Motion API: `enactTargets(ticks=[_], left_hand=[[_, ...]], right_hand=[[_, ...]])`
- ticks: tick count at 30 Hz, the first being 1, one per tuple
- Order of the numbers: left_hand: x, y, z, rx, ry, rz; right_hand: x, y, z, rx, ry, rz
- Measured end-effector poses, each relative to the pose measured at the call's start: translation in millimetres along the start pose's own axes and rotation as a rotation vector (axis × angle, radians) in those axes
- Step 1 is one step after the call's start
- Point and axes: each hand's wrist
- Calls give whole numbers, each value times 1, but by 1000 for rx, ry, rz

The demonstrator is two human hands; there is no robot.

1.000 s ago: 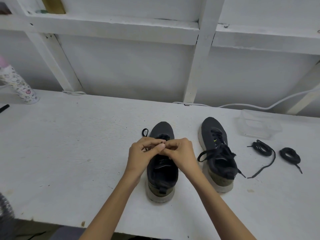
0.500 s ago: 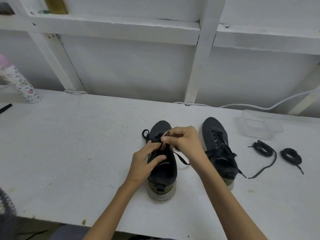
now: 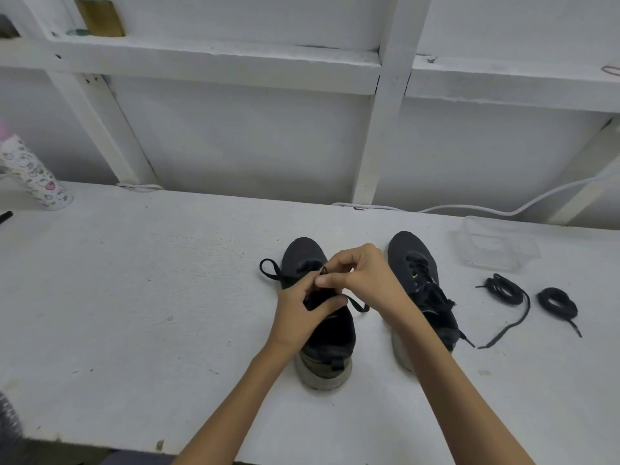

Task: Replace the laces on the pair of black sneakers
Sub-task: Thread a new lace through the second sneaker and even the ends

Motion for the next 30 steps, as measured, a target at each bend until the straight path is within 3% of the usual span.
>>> enactTargets(ticks=[7, 17, 22, 26, 30], left_hand=[[11, -4, 7, -66, -65, 78], [19, -12, 14, -37, -141, 51], [25, -10, 15, 10, -202, 39], [28, -10, 16, 29, -243, 38], [28, -8, 20, 56, -255, 13]], right_hand=[[-3, -3, 2, -9, -62, 91], [12, -37, 31, 61, -7, 279], [34, -78, 54, 156, 102, 456], [67, -117, 83, 302, 302, 721], [74, -115, 106, 405, 401, 697]])
Point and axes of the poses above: each hand's wrist, its own z-axis towards the middle knuckle, its own x-axis out of the back of the hand, y = z × x, and after that the axes turned 1 degree about -y, right-handed
